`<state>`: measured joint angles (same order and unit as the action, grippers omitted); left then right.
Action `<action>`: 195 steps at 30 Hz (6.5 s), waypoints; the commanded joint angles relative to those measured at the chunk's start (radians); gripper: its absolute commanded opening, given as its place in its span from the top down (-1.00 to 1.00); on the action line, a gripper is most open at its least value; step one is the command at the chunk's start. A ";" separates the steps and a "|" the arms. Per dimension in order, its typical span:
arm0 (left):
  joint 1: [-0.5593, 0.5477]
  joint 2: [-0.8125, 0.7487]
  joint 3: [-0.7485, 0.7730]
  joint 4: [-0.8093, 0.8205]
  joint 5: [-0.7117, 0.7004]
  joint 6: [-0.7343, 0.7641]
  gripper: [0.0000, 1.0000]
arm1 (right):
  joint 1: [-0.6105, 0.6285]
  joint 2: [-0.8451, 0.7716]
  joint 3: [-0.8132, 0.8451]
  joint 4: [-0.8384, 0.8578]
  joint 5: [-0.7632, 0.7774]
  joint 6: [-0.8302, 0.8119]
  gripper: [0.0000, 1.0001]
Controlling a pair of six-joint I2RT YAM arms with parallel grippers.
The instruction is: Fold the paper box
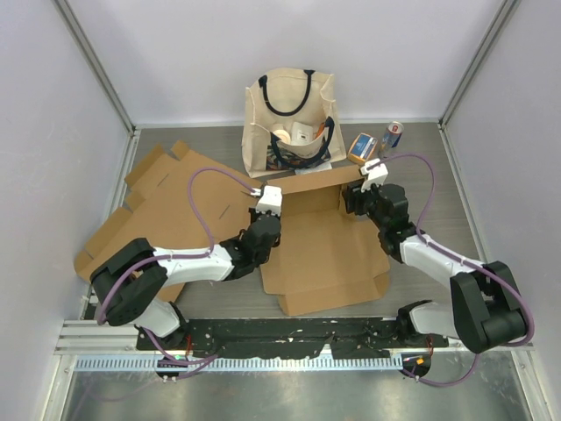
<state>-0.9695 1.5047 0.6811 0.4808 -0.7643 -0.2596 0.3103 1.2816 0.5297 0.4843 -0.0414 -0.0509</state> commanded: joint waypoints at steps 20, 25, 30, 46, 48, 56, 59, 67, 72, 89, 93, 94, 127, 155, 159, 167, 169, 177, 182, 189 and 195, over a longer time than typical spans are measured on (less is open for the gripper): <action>-0.024 -0.031 0.126 -0.165 0.039 -0.173 1.00 | 0.090 0.067 -0.022 0.117 0.326 0.013 0.89; -0.026 -0.040 0.107 -0.147 0.046 -0.153 1.00 | 0.090 0.067 -0.036 0.149 0.222 -0.043 0.28; -0.026 -0.051 0.098 -0.133 0.054 -0.159 1.00 | 0.090 0.108 -0.001 0.143 0.216 -0.073 0.68; -0.025 0.008 0.163 -0.251 0.000 -0.333 1.00 | 0.250 0.119 0.079 -0.123 0.695 0.093 -0.28; -0.021 0.005 0.167 -0.277 -0.010 -0.334 1.00 | 0.245 0.061 0.137 -0.396 0.652 0.181 -0.66; 0.018 0.019 0.198 -0.383 -0.021 -0.369 1.00 | 0.247 -0.224 0.346 -1.156 0.328 0.612 -0.71; 0.022 0.015 0.204 -0.406 -0.015 -0.374 1.00 | 0.216 -0.315 0.395 -1.302 0.348 0.718 -0.73; 0.055 0.031 0.278 -0.565 0.089 -0.428 1.00 | -0.116 -0.372 0.319 -1.328 0.094 0.657 -0.81; 0.077 0.028 0.264 -0.576 0.157 -0.451 1.00 | -0.327 -0.302 0.262 -1.246 -0.122 0.622 -0.76; 0.156 0.054 0.278 -0.594 0.299 -0.428 1.00 | -0.364 -0.217 0.182 -1.162 -0.154 0.577 -0.70; 0.175 0.057 0.282 -0.596 0.324 -0.432 1.00 | -0.433 -0.186 0.173 -1.126 -0.268 0.551 -0.70; 0.178 0.057 0.285 -0.597 0.339 -0.434 1.00 | -0.457 -0.179 0.170 -1.115 -0.350 0.539 -0.67; -0.069 -0.721 0.109 -0.988 0.385 -0.507 -0.48 | -0.453 -0.269 0.089 -1.104 -0.592 0.764 0.83; -0.321 -0.520 0.021 -0.944 0.426 -1.983 -0.86 | -0.453 -0.364 0.047 -1.006 -0.551 0.919 0.83; -0.322 -0.500 -0.031 -0.842 0.326 -1.969 -0.72 | -0.453 -0.389 0.018 -1.004 -0.551 0.931 0.84; -0.324 -0.416 -0.035 -0.803 0.233 -1.933 0.22 | -0.453 -0.426 -0.017 -1.013 -0.545 0.928 0.83; -0.330 -0.419 -0.034 -0.808 0.243 -1.908 0.63 | -0.453 -0.445 -0.016 -1.035 -0.540 0.907 0.81; -0.436 -0.446 0.204 -1.485 0.204 -1.862 1.00 | -0.439 -0.545 0.136 -1.225 -0.408 0.656 -0.09; -0.439 -0.465 0.238 -1.729 0.246 -1.764 1.00 | -0.433 -0.617 0.288 -1.326 -0.330 0.510 -0.18; -0.439 -0.546 0.396 -2.002 -0.005 -1.487 1.00 | -0.432 -0.506 0.516 -1.300 -0.272 0.467 -0.24; -0.439 -0.567 0.538 -2.073 -0.132 -1.219 1.00 | -0.428 -0.331 0.437 -0.991 -0.422 0.620 -0.23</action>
<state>-1.4067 0.9501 1.1294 -1.2903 -0.7231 -1.6650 -0.1253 0.8505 1.0309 -0.7094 -0.3836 0.4862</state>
